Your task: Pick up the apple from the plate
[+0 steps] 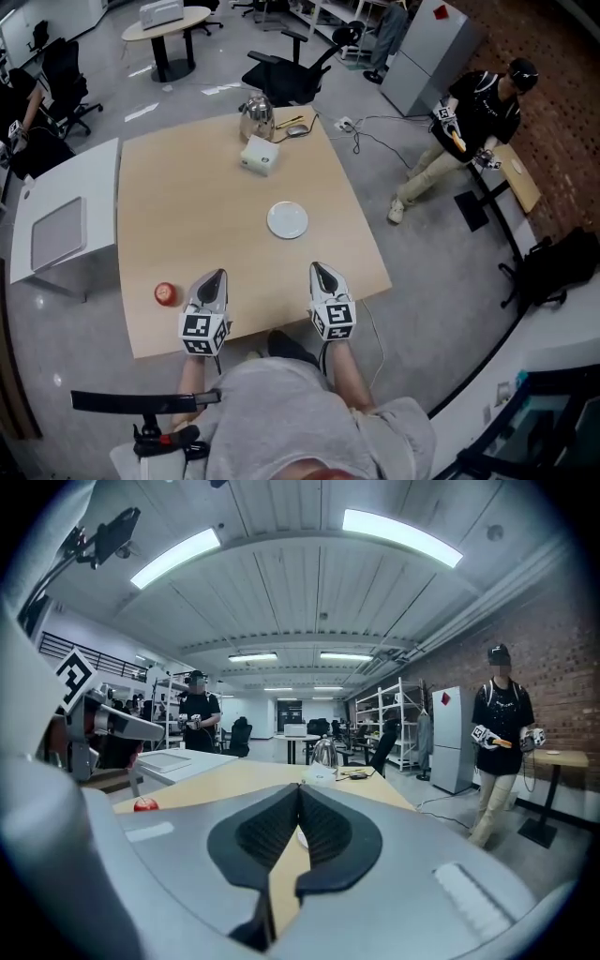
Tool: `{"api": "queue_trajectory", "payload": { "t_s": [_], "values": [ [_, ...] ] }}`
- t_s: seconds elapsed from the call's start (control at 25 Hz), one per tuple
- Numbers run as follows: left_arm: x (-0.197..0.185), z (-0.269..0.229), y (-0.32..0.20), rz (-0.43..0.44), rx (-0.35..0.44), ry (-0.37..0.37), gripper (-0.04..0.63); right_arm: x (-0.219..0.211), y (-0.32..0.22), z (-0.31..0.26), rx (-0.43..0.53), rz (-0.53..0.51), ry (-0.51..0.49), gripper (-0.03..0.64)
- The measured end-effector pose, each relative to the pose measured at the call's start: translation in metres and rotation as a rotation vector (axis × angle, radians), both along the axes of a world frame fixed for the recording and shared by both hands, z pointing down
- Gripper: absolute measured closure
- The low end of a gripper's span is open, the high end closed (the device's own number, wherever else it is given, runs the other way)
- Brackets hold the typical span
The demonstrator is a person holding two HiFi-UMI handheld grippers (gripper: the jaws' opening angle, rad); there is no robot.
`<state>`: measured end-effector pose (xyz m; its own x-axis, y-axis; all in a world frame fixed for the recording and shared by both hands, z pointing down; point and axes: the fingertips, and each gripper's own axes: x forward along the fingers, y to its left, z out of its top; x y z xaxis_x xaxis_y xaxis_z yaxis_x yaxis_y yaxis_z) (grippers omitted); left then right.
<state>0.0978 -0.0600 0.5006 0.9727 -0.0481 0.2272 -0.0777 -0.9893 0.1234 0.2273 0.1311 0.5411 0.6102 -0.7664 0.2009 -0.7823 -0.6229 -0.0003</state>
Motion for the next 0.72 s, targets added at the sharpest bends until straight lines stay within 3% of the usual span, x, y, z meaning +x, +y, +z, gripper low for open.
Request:
{"api": "queue_trajectory", "payload": {
  "t_s": [0.72],
  "values": [
    [0.018, 0.004, 0.016, 0.076, 0.002, 0.003, 0.575, -0.004, 0.026, 0.006, -0.017, 0.056, -0.007, 0.611]
  ]
}}
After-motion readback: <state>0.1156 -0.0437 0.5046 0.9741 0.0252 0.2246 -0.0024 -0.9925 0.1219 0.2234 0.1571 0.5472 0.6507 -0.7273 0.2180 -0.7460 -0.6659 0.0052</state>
